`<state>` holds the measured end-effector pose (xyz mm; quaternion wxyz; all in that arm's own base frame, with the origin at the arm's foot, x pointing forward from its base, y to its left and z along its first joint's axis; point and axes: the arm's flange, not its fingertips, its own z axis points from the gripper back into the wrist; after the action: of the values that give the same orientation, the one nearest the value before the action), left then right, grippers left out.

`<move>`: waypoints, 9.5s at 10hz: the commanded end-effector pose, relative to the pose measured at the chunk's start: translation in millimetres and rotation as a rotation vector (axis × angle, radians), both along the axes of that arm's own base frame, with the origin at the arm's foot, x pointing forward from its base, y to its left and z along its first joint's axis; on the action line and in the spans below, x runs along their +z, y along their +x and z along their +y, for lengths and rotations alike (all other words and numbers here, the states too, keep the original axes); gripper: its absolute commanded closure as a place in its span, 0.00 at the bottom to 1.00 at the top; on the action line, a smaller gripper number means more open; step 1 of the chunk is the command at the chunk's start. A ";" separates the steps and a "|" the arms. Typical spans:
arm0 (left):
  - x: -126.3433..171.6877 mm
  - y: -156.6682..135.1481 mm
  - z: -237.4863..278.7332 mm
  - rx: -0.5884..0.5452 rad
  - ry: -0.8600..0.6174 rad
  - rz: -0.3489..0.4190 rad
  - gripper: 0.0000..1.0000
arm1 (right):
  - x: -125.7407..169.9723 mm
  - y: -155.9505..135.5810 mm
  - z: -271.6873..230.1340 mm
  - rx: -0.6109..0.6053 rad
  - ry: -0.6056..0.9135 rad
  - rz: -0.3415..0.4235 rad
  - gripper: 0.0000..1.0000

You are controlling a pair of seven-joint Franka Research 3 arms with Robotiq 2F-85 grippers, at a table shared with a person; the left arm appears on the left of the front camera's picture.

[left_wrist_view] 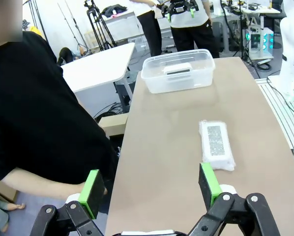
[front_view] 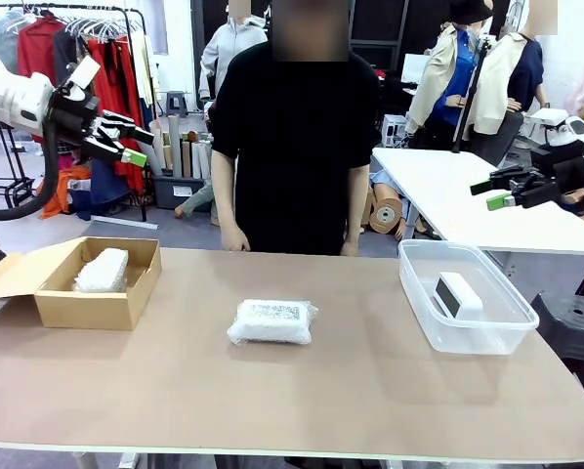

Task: Separate and place wrapped and unwrapped clocks.
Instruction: Pick up the Digital clock indicated by the person.

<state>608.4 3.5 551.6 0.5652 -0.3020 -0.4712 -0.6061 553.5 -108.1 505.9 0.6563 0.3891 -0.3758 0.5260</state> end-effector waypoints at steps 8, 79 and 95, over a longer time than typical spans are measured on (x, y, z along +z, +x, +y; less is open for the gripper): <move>0.4 -1.0 1.1 -0.004 0.000 0.000 0.00 | 2.2 -0.6 1.1 0.001 -0.003 0.003 0.00; -165.9 -48.0 -354.4 -0.111 1.060 0.057 0.00 | 2.2 -0.6 1.1 0.001 -0.003 0.003 0.00; -206.5 -90.8 -393.6 -0.044 1.088 0.045 0.00 | 2.2 -0.6 1.1 0.001 -0.003 0.003 0.00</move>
<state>523.2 -392.6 337.8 0.6298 -0.0022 -0.0730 -0.7733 553.6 -108.0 505.9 0.6562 0.3891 -0.3758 0.5261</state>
